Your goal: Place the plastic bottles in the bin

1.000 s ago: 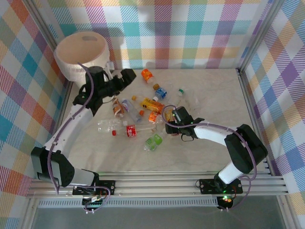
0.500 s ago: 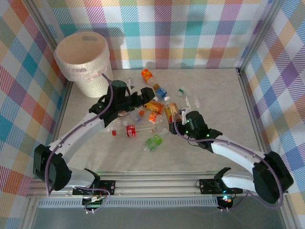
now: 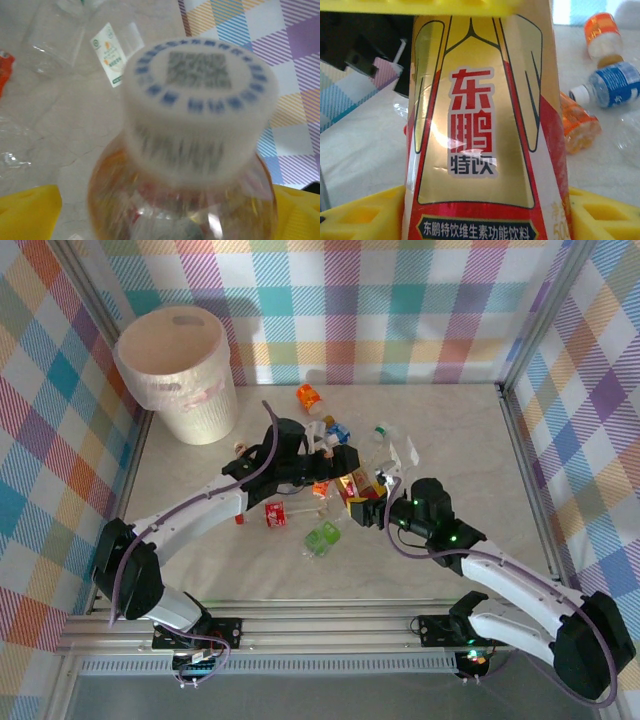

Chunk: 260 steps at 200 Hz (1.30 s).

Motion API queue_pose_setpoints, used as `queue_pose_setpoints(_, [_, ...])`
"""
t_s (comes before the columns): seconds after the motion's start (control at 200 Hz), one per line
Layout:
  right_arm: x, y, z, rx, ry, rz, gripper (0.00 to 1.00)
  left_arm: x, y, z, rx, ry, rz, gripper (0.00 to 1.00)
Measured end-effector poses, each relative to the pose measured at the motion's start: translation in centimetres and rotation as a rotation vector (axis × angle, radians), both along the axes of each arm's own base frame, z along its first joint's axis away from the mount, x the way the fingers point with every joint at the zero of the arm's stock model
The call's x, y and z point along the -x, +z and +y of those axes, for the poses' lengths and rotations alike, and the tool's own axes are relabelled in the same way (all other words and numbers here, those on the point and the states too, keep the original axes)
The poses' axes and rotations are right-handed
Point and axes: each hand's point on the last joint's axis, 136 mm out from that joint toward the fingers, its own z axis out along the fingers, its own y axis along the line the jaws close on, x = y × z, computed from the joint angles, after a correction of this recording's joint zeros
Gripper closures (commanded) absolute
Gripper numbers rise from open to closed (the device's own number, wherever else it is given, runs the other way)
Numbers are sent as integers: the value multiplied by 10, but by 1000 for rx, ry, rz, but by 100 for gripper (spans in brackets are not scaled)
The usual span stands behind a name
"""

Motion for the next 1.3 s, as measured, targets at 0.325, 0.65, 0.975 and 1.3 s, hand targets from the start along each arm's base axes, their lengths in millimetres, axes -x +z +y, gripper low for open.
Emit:
queue_pose_setpoints(0.325, [2,11,6,24,72,-97,38,4,12,-3,-48,22,-46,27])
queue_pose_setpoints(0.65, [-10,15,20,6,94,-134,38,-6,19,11,-91,82,-121,37])
queue_pose_setpoints(0.975, [-20,22,22,17,79,-146,26,-16,28,13,-83,115,-177,46])
queue_pose_setpoints(1.3, [-24,38,27,10,86,-164,3,-33,34,31,-88,184,-200,52])
